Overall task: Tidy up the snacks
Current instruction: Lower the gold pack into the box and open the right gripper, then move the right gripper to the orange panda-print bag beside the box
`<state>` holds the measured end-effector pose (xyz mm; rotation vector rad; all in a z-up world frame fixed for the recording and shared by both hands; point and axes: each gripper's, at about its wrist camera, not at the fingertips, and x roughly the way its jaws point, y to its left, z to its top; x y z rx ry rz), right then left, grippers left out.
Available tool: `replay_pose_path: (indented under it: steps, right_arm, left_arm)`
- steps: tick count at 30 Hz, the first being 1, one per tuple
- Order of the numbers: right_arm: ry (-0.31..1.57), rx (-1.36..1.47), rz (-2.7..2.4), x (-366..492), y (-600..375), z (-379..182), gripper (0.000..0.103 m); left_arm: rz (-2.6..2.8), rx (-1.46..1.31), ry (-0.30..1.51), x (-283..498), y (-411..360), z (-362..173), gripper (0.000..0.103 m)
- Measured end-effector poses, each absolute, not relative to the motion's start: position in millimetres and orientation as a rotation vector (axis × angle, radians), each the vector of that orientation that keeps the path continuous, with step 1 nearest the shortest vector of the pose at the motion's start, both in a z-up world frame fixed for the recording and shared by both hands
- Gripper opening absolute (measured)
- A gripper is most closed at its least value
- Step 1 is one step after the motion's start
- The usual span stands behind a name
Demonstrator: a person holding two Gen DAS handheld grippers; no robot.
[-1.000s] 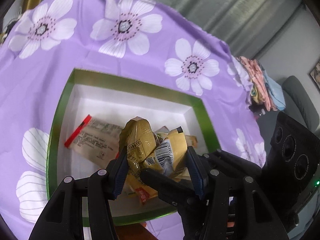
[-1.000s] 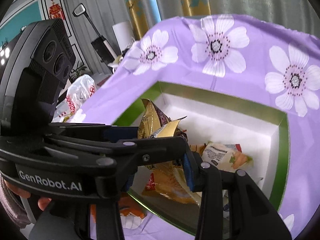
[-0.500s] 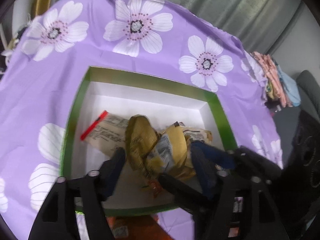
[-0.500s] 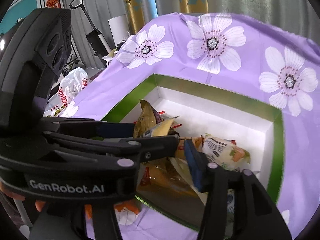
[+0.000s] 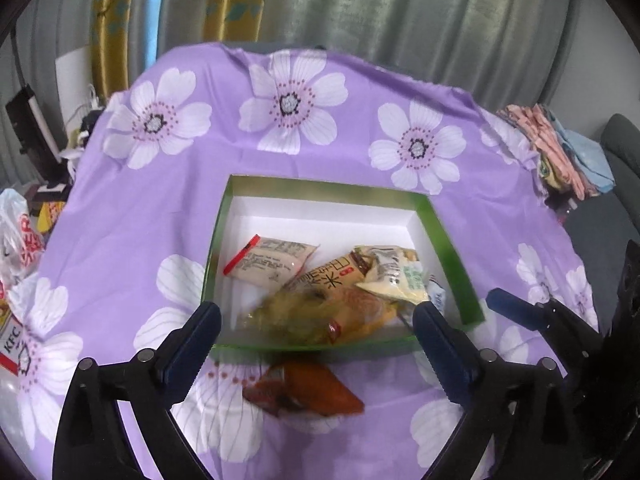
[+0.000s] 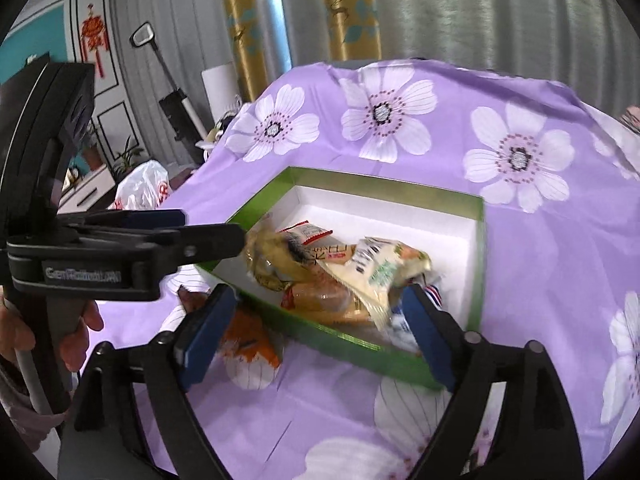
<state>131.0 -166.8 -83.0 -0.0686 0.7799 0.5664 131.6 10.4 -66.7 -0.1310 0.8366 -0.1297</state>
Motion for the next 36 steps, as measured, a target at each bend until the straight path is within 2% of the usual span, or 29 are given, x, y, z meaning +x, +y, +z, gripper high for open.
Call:
replay_pose_path:
  steps: [11, 22, 36]
  right_arm:
    - [0.703, -0.043, 0.529, 72.9, -188.2, -48.7, 0.096]
    - [0.659, -0.057, 0.538, 35.9, -188.9, -25.4, 0.096]
    - [0.685, -0.1, 0.578, 12.6, -167.3, -35.6, 0.096]
  left_arm:
    - [-0.097, -0.062, 0.739, 74.0, -5.7, -33.4, 0.097]
    - [-0.087, -0.048, 0.685, 34.2, -8.5, -17.3, 0.097]
    - [-0.082, -0.075, 0.708, 12.6, 4.5, -32.4, 0.097]
